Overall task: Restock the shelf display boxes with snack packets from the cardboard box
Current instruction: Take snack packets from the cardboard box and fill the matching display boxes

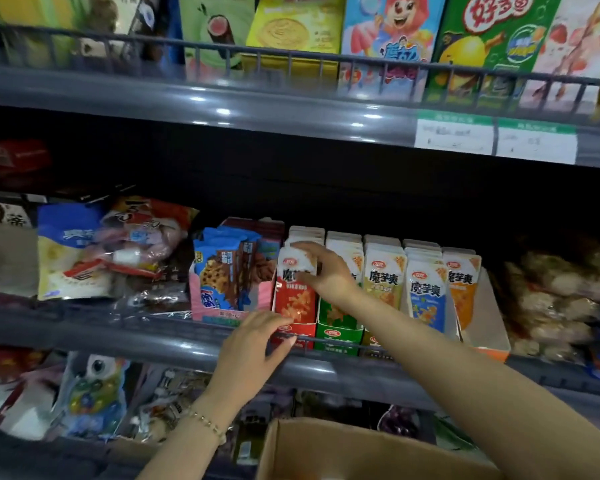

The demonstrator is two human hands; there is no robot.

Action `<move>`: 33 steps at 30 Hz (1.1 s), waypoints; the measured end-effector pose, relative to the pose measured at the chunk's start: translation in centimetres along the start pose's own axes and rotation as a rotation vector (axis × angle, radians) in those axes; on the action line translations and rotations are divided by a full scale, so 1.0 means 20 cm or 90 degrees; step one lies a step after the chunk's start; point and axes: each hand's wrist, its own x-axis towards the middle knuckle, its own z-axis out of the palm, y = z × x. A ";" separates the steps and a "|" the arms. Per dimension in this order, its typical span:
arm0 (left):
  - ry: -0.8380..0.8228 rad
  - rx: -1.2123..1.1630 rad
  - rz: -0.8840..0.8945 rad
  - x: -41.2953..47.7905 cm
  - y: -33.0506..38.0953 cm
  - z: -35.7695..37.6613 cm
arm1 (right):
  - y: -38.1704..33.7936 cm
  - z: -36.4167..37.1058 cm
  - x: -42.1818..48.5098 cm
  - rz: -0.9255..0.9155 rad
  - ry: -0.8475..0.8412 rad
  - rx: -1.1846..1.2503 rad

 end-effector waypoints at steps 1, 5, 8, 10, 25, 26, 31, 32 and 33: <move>-0.002 0.002 0.000 0.00 0.00 0.00 | 0.01 0.02 0.00 -0.008 -0.009 -0.052; -0.009 0.018 0.002 0.01 0.01 0.00 | 0.05 0.01 0.00 0.000 -0.027 -0.254; -0.019 0.037 0.002 0.01 0.02 0.00 | 0.03 -0.01 -0.04 -0.022 -0.047 -0.282; -0.024 0.043 0.006 0.00 0.04 0.00 | 0.01 -0.04 -0.09 -0.032 -0.037 -0.231; -0.261 0.046 0.011 -0.49 0.28 0.28 | 0.32 -0.23 -1.26 0.041 -0.168 -0.094; -0.289 0.061 0.001 -0.53 0.27 0.31 | 0.36 -0.21 -1.34 0.057 -0.184 -0.101; -0.416 0.044 -0.066 -0.69 0.25 0.51 | 0.59 -0.05 -1.61 0.191 -0.300 -0.146; -0.437 0.036 -0.090 -0.71 0.24 0.54 | 0.63 -0.02 -1.64 0.216 -0.310 -0.139; -0.450 0.027 -0.114 -0.73 0.23 0.57 | 0.66 0.00 -1.67 0.252 -0.324 -0.130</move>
